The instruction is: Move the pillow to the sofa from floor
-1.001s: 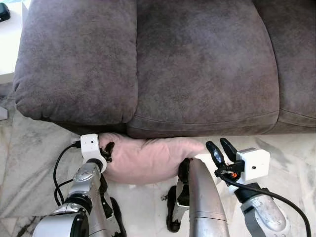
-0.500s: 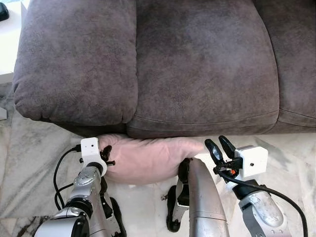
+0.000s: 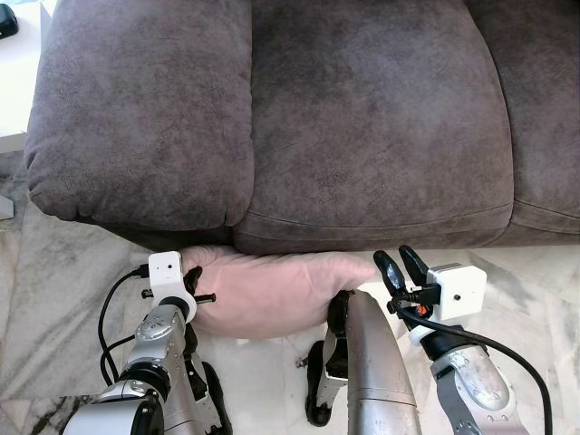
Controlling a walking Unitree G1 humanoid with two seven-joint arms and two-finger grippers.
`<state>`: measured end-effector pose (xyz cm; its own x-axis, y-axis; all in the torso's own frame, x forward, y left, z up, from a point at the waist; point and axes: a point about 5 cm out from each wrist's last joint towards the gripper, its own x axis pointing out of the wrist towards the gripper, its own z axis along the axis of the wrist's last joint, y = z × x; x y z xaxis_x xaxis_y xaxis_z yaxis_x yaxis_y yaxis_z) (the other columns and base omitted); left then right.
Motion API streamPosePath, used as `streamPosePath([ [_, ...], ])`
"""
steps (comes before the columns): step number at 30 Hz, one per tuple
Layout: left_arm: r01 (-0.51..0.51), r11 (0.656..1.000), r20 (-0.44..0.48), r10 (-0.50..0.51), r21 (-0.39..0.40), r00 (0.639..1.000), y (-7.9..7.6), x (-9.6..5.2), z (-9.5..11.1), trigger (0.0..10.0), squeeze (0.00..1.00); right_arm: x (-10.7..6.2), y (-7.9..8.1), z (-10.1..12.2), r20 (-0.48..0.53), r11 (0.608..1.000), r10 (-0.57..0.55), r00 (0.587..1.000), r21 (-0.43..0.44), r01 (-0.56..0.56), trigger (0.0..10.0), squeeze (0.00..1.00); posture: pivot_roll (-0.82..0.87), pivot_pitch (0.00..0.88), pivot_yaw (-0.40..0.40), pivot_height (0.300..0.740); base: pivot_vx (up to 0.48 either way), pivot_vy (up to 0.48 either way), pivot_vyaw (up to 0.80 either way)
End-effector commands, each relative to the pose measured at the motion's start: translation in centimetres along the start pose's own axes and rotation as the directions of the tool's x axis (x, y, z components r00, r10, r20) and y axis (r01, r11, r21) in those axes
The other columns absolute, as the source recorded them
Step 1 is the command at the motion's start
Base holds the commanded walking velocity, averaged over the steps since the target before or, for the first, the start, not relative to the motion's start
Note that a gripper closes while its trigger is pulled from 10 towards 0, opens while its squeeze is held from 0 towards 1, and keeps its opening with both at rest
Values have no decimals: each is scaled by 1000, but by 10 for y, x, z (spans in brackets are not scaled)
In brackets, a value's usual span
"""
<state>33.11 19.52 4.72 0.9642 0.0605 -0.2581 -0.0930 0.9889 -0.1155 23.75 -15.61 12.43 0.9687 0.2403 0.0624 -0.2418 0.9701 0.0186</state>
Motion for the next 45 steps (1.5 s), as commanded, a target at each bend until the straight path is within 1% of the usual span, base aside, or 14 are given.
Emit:
streamPosePath([
  [1, -18, 1000, -47, 19, 21, 999, 9, -7, -15, 0, 0, -4, -1, -10, -36, 1000, -16, 999, 9, 17, 10000, 0, -88, 440, -85, 536, 0, 0, 0],
  [5, -12, 999, -38, 13, 29, 999, 8, -7, -14, 0, 0, 1, 1, -14, -36, 1000, -16, 999, 13, 17, 10000, 0, -72, 420, -73, 536, 0, 0, 0],
  [6, -15, 999, -24, 16, 44, 1000, 7, -8, -13, 1569, 0, 2, 2, -16, -37, 1000, -16, 999, 14, 17, 10000, 0, -70, 417, -72, 536, 0, 0, 0],
  [7, -12, 1000, 8, 12, 26, 1000, 6, -9, -12, 10000, 0, 4, 2, -17, -33, 1000, -20, 999, 19, 20, 10000, 0, -61, 406, -65, 536, 0, 0, 0],
  [9, -2, 1000, 40, 1, 25, 999, 5, -10, -11, 10000, 0, 7, 3, -18, -31, 1000, -22, 999, 21, 23, 10000, 0, -53, 397, -60, 536, 0, 0, 0],
  [10, 9, 998, 68, -13, 56, 998, 3, -13, -11, 10000, 0, 9, 3, -19, -29, 999, -22, 999, 22, 23, 10000, 0, -47, 394, -57, 536, 0, 0, 0],
  [11, 12, 998, 73, -17, 67, 997, 2, -14, -11, 10000, 0, 10, 4, -19, -29, 999, -23, 999, 23, 23, 10000, 0, -42, 392, -55, 536, 0, 0, 0],
  [12, 16, 998, 78, -20, 56, 997, 2, -15, -12, 10000, 0, 12, 5, -21, -28, 999, -21, 999, 25, 22, 10000, 0, -35, 386, -51, 536, 0, 0, 0],
  [16, 23, 998, 78, -27, 57, 997, 1, -17, -15, 10000, 0, 15, 6, -23, -25, 999, -22, 999, 28, 23, 10000, 0, -26, 370, -43, 536, 0, 0, 0],
  [18, 11, 999, 77, -15, 44, 997, 1, -18, -17, 10000, 0, 18, 5, -23, -18, 999, -24, 1000, 29, 24, 10000, 0, -23, 363, -39, 536, 0, 0, 0],
  [22, 10, 999, 88, -13, 36, 996, 0, -19, -16, 10000, 0, 20, 5, -23, -11, 999, -27, 1000, 29, 28, 10000, 0, -21, 356, -34, 536, 0, 0, 0],
  [28, 14, 1000, 104, -16, 21, 994, -4, -17, -13, 10000, 0, 23, 5, -24, -3, 999, -31, 1000, 31, 31, 10000, 0, -18, 351, -30, 536, 0, 0, 0],
  [34, 5, 1000, 114, -8, 20, 993, -6, -15, -9, 10000, 0, 26, 4, -26, 3, 999, -35, 999, 31, 35, 10000, 0, -17, 341, -27, 536, -259, 0, 0],
  [45, -3, 1000, 126, 2, 7, 992, -6, -11, -2, 10000, 0, 36, 3, -28, 15, 999, -36, 999, 28, 36, 10000, 0, -7, 306, -23, 536, -293, 0, 0],
])
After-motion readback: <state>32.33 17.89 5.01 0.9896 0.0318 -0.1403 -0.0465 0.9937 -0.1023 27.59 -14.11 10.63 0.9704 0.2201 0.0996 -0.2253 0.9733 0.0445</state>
